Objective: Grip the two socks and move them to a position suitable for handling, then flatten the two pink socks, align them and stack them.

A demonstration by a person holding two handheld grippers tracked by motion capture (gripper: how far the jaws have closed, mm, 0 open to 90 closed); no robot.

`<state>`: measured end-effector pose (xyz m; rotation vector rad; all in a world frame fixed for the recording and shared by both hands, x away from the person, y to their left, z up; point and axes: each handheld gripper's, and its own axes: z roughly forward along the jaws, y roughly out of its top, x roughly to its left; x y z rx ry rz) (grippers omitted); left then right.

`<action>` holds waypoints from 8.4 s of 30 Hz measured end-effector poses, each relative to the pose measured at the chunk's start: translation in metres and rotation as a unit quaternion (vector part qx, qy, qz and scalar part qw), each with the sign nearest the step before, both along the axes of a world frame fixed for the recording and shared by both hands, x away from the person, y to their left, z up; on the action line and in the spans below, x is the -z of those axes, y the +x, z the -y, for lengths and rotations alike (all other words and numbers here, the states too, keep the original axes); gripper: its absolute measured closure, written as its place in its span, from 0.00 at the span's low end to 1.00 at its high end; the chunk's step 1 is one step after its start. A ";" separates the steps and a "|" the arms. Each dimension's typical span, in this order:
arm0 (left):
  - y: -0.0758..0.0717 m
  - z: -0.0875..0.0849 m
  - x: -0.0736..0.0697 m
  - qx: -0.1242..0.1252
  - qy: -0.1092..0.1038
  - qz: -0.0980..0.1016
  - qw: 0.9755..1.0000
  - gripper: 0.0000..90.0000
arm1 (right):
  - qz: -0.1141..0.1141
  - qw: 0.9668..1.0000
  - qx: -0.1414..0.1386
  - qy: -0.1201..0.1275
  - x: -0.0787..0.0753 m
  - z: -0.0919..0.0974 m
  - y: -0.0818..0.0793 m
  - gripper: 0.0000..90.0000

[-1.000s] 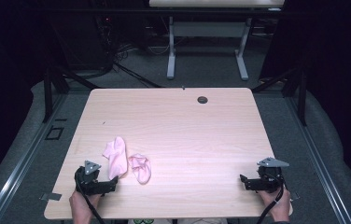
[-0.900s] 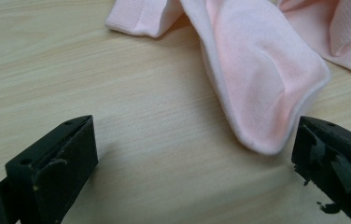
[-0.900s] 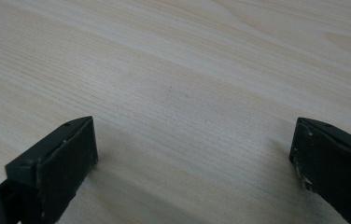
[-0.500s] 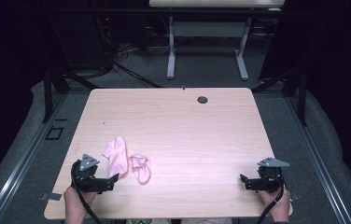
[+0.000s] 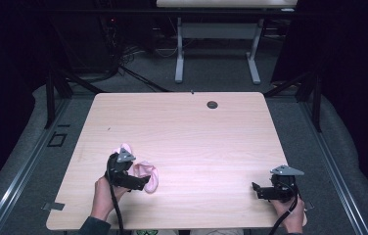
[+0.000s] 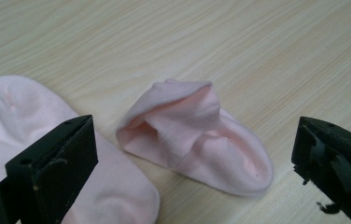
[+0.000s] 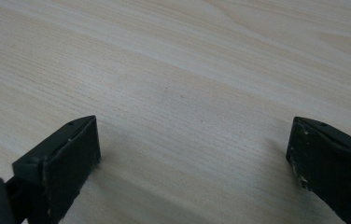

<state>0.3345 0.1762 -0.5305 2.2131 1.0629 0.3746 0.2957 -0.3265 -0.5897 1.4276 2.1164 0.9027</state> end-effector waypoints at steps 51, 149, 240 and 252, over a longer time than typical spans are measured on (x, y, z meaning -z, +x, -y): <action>-0.019 0.049 -0.021 0.095 -0.010 -0.017 0.995 0.87 | 0.000 1.000 0.007 -0.003 0.000 0.001 -0.001 0.04; 0.061 -0.075 0.018 -0.050 0.062 -0.100 0.992 0.93 | 0.003 1.000 0.006 -0.001 0.000 0.001 -0.001 0.05; -0.004 0.017 0.007 0.038 -0.012 -0.045 0.998 0.00 | -0.059 0.984 -0.168 0.018 -0.068 -0.137 -0.020 0.05; -0.017 0.016 0.020 0.033 -0.012 -0.064 0.997 0.00 | -0.080 0.972 -0.221 0.008 -0.074 -0.185 -0.021 0.40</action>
